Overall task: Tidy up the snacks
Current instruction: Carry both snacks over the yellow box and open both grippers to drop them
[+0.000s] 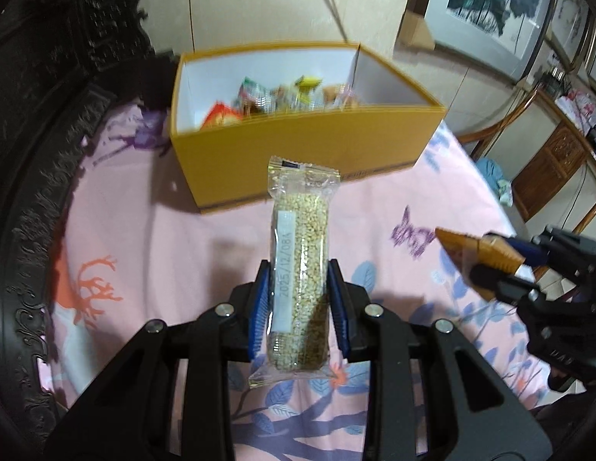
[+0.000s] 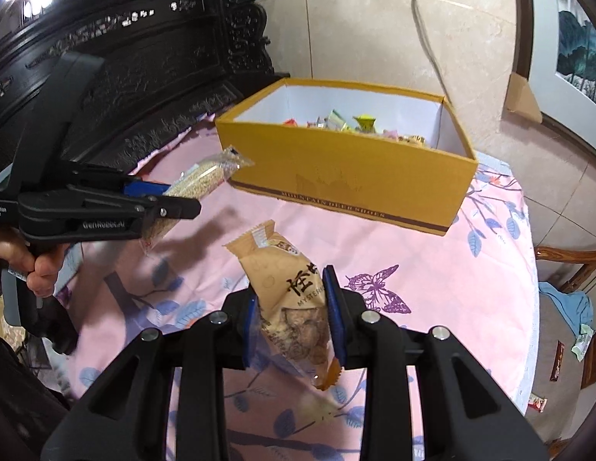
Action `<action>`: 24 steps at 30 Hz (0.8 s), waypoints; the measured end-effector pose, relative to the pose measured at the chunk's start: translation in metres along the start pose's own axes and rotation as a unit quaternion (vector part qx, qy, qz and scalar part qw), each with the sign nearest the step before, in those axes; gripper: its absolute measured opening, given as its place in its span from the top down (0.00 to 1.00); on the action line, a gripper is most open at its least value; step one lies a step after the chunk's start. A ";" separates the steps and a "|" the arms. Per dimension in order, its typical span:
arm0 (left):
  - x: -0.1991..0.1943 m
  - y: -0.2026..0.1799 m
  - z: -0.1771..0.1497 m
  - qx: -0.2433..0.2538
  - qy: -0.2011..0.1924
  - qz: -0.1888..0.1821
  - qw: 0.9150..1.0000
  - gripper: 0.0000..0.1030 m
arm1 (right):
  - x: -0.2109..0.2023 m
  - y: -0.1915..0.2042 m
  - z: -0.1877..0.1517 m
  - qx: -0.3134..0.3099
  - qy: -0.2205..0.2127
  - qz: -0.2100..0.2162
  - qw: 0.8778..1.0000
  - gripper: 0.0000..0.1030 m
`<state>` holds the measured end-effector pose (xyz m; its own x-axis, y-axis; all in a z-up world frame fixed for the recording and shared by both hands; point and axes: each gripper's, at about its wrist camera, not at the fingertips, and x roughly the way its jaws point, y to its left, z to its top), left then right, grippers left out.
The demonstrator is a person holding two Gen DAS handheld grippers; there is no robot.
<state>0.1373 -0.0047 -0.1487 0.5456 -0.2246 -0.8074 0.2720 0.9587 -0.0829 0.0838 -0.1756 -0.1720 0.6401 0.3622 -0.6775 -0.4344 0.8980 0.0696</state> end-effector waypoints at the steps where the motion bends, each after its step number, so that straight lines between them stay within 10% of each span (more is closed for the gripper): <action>1: -0.006 0.000 0.004 -0.002 -0.005 -0.001 1.000 0.72 | -0.006 0.000 0.003 0.003 -0.006 0.000 1.000 0.70; 12: -0.050 0.006 0.101 -0.033 -0.089 -0.013 0.995 0.72 | -0.041 -0.037 0.093 0.025 -0.098 -0.017 0.995 0.70; 24: -0.012 0.006 0.206 -0.048 -0.119 0.014 0.992 0.72 | 0.008 -0.087 0.198 0.048 -0.145 -0.020 0.988 0.70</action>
<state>0.2959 -0.0324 -0.0191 0.7265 -0.2221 -0.6503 0.1844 0.9746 -0.1269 0.2525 -0.2009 -0.0383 0.8166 0.3693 -0.4436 -0.3515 0.9278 0.1255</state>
